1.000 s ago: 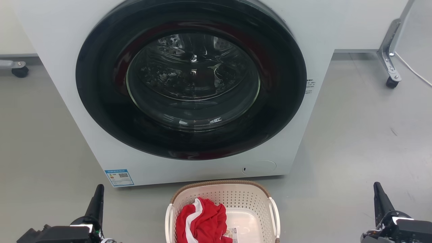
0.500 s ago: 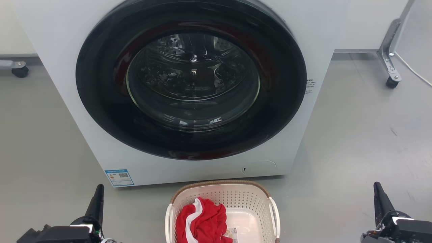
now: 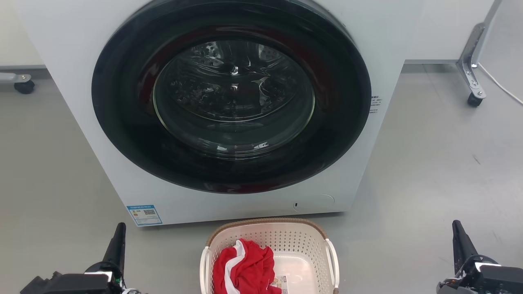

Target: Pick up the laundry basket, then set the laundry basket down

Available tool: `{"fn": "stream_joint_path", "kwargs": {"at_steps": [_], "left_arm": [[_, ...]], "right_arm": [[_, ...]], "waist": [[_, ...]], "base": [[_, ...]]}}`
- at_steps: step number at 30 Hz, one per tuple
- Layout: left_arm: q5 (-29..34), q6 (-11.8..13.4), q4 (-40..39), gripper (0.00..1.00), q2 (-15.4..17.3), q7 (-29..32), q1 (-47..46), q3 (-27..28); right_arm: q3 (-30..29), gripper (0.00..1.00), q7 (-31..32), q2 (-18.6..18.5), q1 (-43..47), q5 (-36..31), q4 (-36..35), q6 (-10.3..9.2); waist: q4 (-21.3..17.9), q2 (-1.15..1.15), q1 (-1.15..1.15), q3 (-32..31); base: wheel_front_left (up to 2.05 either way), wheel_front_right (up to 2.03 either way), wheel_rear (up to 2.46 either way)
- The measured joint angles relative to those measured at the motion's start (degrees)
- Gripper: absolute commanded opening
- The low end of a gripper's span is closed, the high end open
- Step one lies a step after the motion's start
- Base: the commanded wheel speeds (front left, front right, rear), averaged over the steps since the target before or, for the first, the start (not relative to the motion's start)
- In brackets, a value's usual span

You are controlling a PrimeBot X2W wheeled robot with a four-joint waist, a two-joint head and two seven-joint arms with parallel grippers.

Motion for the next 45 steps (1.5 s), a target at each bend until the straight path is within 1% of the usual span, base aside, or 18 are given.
{"fn": "stream_joint_path", "kwargs": {"at_steps": [1, 45], "left_arm": [[0.0, -0.4, 0.0, 0.00, 0.0, 0.0, 0.0, 0.0], [0.0, -0.4, 0.1, 0.00, 0.0, 0.0, 0.0, 0.0]], "right_arm": [[0.0, 0.00, 0.0, 0.0, 0.0, 0.0, 0.0, 0.00], [0.0, 0.00, 0.0, 0.0, 0.0, 0.0, 0.0, 0.00]], "waist": [[0.0, 0.00, 0.00, 0.0], [0.0, 0.00, 0.00, 0.0]], "base": [[0.00, 0.00, 0.00], [0.00, 0.00, 0.00]]}}
